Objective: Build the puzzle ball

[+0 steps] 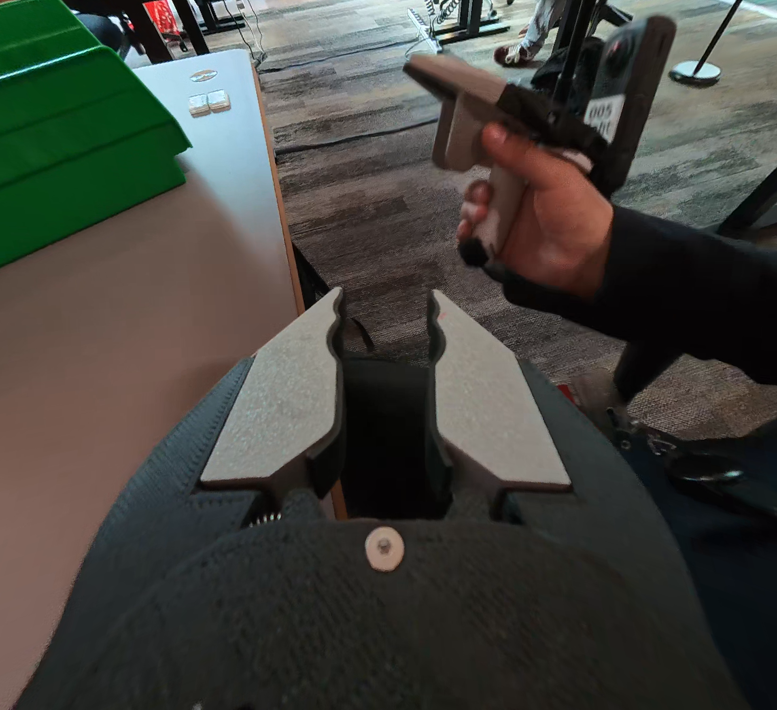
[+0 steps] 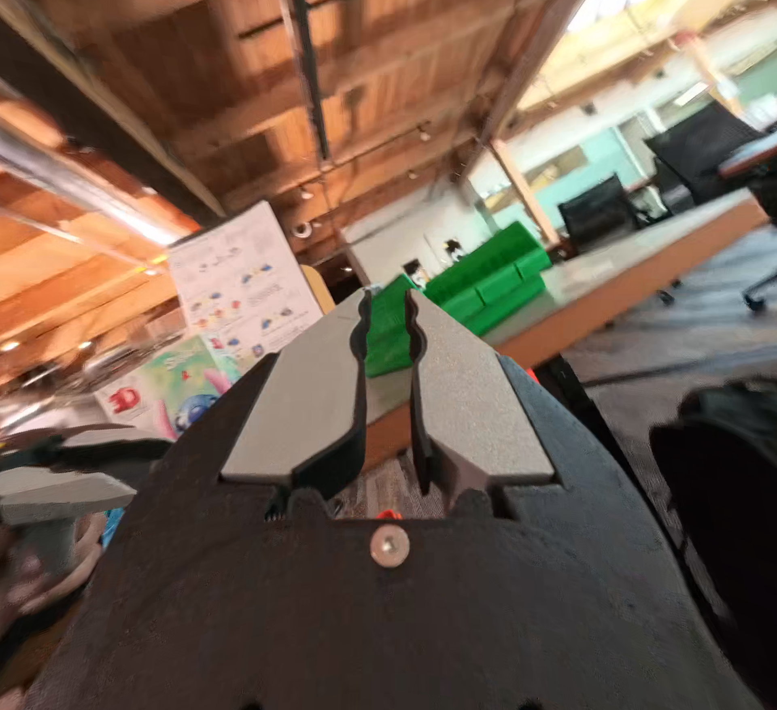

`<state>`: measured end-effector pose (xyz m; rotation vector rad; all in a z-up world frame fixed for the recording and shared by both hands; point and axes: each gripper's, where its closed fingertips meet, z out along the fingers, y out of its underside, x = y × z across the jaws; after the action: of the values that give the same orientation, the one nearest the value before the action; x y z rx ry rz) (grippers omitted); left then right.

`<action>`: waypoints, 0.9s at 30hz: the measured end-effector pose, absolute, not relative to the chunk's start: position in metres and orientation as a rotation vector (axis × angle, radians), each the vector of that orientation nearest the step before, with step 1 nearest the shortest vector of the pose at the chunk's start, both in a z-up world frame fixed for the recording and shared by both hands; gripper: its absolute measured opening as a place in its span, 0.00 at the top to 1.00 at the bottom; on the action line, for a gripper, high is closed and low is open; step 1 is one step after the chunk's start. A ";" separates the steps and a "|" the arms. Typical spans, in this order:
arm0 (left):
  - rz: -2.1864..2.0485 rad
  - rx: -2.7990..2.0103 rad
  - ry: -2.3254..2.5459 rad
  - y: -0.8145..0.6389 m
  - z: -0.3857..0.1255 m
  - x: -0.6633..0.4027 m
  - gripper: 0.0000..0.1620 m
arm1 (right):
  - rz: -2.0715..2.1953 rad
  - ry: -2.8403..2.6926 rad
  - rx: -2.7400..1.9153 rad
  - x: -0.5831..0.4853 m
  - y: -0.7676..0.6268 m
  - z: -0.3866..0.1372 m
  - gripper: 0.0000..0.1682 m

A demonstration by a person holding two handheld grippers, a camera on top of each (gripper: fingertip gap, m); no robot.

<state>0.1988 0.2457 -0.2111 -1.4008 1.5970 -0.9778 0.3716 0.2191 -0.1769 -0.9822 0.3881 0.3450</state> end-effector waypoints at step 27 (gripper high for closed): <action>-1.606 -1.578 1.386 0.275 -0.187 0.185 0.78 | -0.009 0.234 -1.500 0.394 0.360 -0.200 0.99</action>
<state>0.1852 0.2746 -0.1868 -1.5782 1.3861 -1.6061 0.3936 0.3603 -0.2000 -1.5001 0.2337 -0.0085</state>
